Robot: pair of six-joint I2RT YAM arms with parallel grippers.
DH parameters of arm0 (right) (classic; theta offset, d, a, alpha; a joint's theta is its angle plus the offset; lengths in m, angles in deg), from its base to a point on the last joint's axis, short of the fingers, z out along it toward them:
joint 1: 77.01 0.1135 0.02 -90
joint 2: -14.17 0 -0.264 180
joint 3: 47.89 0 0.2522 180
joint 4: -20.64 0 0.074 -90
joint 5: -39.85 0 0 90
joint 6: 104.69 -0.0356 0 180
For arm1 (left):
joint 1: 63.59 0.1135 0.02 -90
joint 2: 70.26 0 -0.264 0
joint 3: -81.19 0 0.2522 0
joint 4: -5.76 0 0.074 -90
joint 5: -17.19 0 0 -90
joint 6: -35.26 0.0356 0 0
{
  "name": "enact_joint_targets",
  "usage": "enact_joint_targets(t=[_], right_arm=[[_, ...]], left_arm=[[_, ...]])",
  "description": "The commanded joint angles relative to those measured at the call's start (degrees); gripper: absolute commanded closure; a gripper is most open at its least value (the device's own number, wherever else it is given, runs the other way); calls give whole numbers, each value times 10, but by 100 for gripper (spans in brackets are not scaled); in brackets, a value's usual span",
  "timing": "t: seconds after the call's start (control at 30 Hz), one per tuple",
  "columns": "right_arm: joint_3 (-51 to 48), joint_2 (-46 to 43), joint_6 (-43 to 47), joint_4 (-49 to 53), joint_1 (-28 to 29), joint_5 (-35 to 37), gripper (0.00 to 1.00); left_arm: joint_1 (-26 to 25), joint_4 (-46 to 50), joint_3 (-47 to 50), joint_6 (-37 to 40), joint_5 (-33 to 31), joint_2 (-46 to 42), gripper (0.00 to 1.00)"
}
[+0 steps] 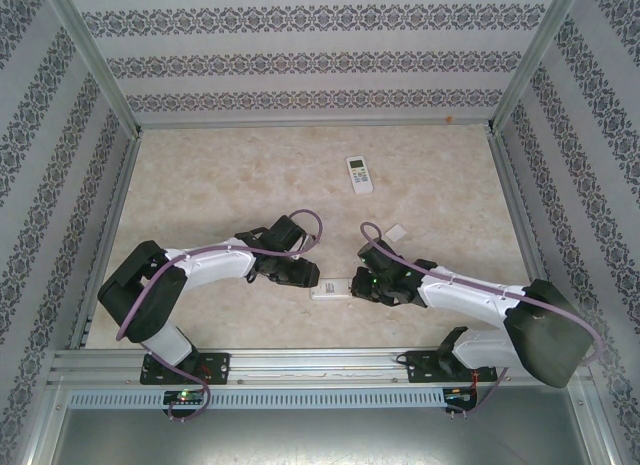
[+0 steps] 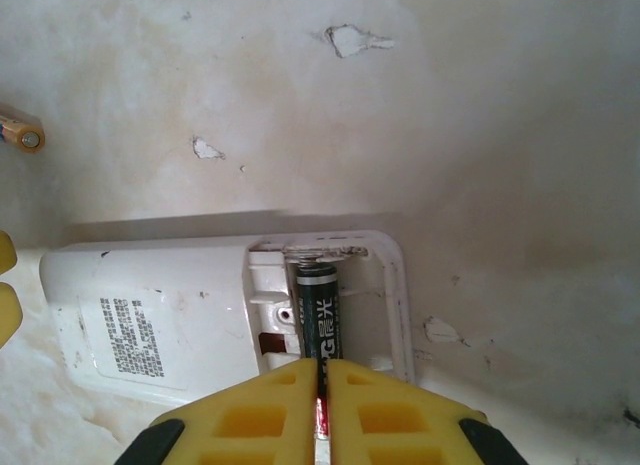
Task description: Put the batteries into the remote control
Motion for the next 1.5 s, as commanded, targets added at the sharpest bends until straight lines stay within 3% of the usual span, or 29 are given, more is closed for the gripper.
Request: enact_joint_targets(t=[0.0, 0.37, 0.53, 0.67, 0.77, 0.9, 1.07, 1.3, 1.47], right_arm=[[6, 7, 4, -4, 7, 2, 89], [-1, 66, -2, -34, 18, -17, 91], [34, -19, 8, 38, 12, 27, 90], [64, -87, 53, 74, 7, 72, 80], [93, -86, 127, 71, 7, 87, 71], [158, -25, 244, 70, 8, 83, 61], [281, 128, 380, 95, 12, 78, 54], [458, 334, 491, 152, 17, 76, 53], [525, 412, 510, 185, 18, 93, 54]], left_arm=[[3, -11, 7, -4, 0, 7, 52], [3, -11, 7, -4, -4, 8, 52], [3, 2, 6, -4, -35, -18, 50], [3, 29, 3, -4, -87, -69, 40], [3, 51, 2, -6, -137, -131, 33], [3, 83, 10, -16, -251, -253, 23], [14, 86, 61, -39, -357, -400, 20], [21, 91, 100, -14, -330, -477, 15], [22, 85, 118, -16, -310, -481, 10]])
